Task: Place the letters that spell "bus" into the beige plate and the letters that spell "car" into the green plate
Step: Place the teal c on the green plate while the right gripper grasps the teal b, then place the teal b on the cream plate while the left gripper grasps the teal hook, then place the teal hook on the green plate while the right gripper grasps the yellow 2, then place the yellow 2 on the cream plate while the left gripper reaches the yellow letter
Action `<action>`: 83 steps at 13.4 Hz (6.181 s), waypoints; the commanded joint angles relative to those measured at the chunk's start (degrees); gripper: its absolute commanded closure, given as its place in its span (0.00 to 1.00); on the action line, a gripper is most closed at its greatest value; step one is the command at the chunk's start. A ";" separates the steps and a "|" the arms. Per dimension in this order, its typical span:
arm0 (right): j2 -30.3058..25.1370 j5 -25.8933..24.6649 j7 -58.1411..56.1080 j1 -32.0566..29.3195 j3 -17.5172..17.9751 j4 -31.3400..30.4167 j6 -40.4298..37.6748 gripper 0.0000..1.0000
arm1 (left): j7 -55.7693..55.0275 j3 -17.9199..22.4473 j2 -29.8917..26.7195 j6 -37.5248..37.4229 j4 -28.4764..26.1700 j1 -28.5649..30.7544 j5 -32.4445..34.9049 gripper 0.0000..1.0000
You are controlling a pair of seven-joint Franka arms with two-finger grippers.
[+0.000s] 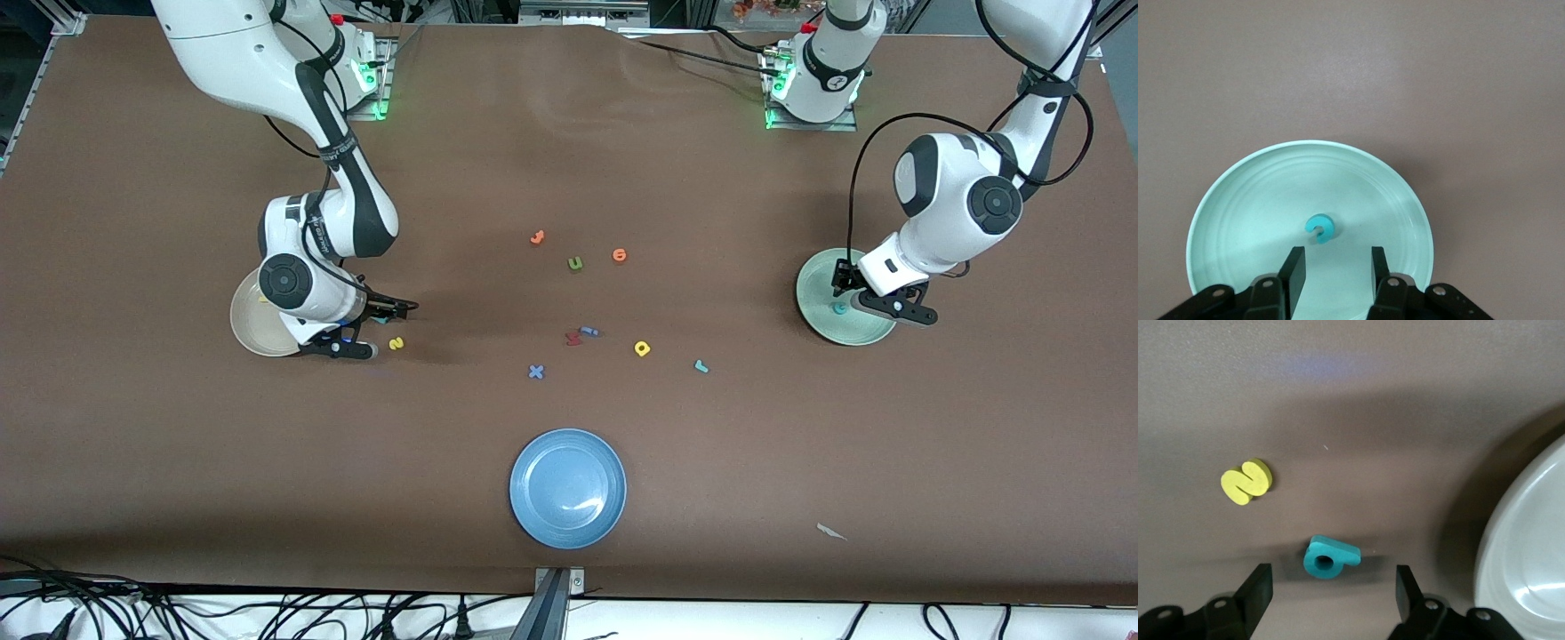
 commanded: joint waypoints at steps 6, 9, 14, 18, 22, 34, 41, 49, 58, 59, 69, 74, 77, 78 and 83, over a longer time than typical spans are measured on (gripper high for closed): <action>0.02 0.81 -0.86 -0.68 1.63 -0.97 2.82 0.23 | -4.85 -2.46 10.10 -0.09 15.64 -10.87 -7.60 0.44; 0.19 0.81 -2.96 -0.86 1.55 -1.67 3.34 0.30 | -7.67 -2.11 16.87 1.65 22.14 -15.80 -13.06 0.40; 0.19 0.81 -3.49 -0.95 1.55 -3.08 5.89 0.38 | -9.34 3.52 25.41 4.54 31.58 -22.14 -12.98 0.43; 0.19 0.81 -3.85 -0.95 1.55 -3.08 5.81 0.60 | -9.43 5.54 28.32 7.38 32.73 -24.95 -13.07 0.42; -0.07 0.81 -3.41 -0.95 1.46 -2.99 5.28 0.77 | -11.96 5.54 28.23 7.29 32.29 -26.36 -13.16 0.42; -4.03 -0.33 -6.99 -1.03 -12.94 4.04 -16.69 0.78 | -12.68 5.54 28.58 7.03 29.74 -27.59 -12.37 0.38; -1.21 0.64 -11.50 -3.58 -13.39 2.01 -14.93 0.01 | -12.42 5.63 29.02 7.02 28.77 -27.59 -12.28 0.51; -2.45 0.90 0.36 1.33 -9.44 11.59 -16.44 0.01 | -12.42 5.63 28.94 6.76 28.24 -27.59 -12.28 0.68; 3.44 2.57 -8.06 2.22 -1.45 9.06 -1.87 0.02 | -12.51 8.00 18.50 -10.61 29.12 -21.81 -2.63 0.83; 3.70 2.66 -8.06 2.13 -0.92 8.00 0.42 0.02 | -11.98 8.00 16.47 -13.69 29.12 -20.23 -0.70 0.83; 4.41 2.57 -10.70 2.30 -0.65 3.95 9.13 0.24 | -0.38 7.91 2.04 -17.32 10.40 -8.61 6.09 0.32; 4.41 2.57 -10.70 2.31 -0.12 3.16 10.99 0.48 | -3.61 2.32 2.30 -16.28 12.15 -8.87 5.04 0.40; 4.41 2.57 -10.53 2.31 -0.12 3.07 10.90 0.66 | -12.58 -2.71 5.89 -8.47 13.82 -9.83 -1.35 0.40; 4.41 2.57 -10.26 2.31 -0.12 3.07 10.82 0.69 | -12.77 -2.72 8.26 -7.57 16.26 -11.14 -4.34 0.39; 0.73 2.75 -8.86 2.22 -1.78 3.51 4.95 0.84 | -18.27 -1.76 19.51 -7.30 31.64 -19.40 -10.79 0.39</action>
